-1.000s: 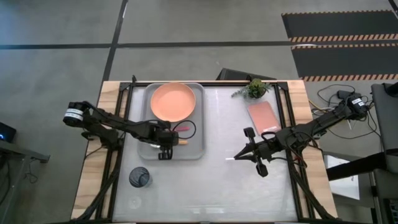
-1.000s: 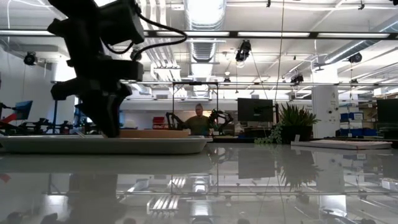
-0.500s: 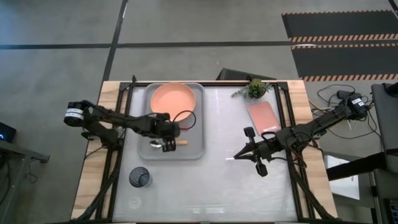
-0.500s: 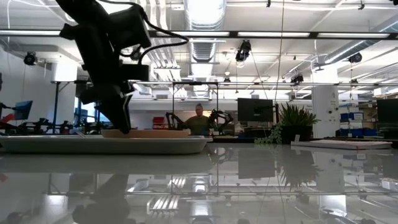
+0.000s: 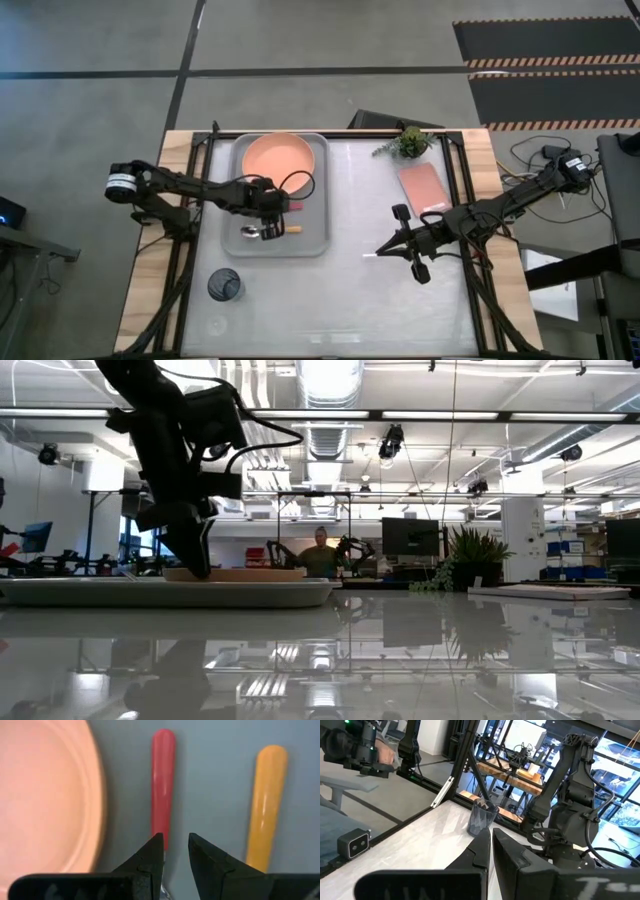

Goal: Pick and place plate/cup/fork/spoon on tray
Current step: Adjust the pink fork on the gray serving tray

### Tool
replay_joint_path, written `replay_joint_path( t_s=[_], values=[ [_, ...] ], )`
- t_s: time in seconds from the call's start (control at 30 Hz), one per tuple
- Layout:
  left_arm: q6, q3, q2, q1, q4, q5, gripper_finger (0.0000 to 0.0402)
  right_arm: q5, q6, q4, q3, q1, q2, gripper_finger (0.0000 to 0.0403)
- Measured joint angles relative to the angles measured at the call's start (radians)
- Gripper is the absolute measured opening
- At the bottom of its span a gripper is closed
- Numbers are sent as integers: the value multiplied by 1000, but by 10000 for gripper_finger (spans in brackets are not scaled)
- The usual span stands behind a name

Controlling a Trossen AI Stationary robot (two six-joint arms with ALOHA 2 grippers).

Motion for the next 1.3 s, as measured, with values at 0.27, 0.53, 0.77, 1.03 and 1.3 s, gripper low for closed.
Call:
replay_joint_path(
  t_s=[0.27,0.53,0.77,1.03,1.3],
  values=[
    [2,-18,0,9,3,30,73,0,0,0,0,0,0,9],
    [-9,-71,0,13,54,31,73,0,0,0,0,0,0,9],
    [-6,-70,0,13,71,57,79,0,-1,0,0,0,0,9],
    [-7,-70,-1,13,71,35,136,0,-1,0,0,0,0,9],
    [-7,-69,-38,12,70,32,153,1,-7,-1,0,0,0,9]
  ],
)
